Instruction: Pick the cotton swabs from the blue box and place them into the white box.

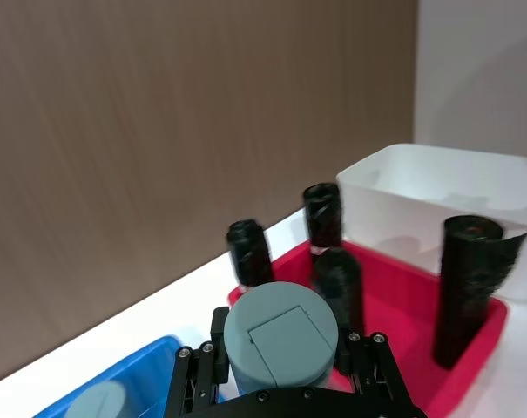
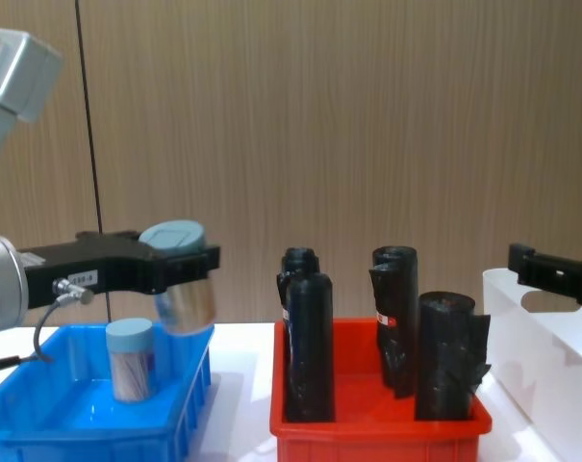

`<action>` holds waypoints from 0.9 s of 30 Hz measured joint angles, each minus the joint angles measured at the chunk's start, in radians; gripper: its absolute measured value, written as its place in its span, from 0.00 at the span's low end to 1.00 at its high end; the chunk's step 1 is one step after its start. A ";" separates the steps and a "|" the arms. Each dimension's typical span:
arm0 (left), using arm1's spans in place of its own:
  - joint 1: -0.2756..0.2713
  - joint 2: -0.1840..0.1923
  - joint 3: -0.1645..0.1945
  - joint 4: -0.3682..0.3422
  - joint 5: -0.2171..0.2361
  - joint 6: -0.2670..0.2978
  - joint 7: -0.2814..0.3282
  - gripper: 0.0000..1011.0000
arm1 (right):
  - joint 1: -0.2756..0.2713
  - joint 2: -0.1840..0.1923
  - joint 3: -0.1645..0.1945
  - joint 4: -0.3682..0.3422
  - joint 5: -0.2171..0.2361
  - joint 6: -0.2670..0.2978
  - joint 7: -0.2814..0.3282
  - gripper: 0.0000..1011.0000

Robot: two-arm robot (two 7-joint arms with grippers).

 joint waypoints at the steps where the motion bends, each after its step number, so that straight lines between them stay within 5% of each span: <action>1: 0.000 0.001 0.000 -0.002 -0.002 -0.001 -0.007 0.66 | 0.000 0.000 0.000 0.000 0.000 0.000 0.000 0.99; 27: -0.049 -0.027 0.032 0.055 -0.148 -0.082 -0.409 0.66 | 0.000 0.000 0.000 0.000 0.000 0.000 0.000 0.99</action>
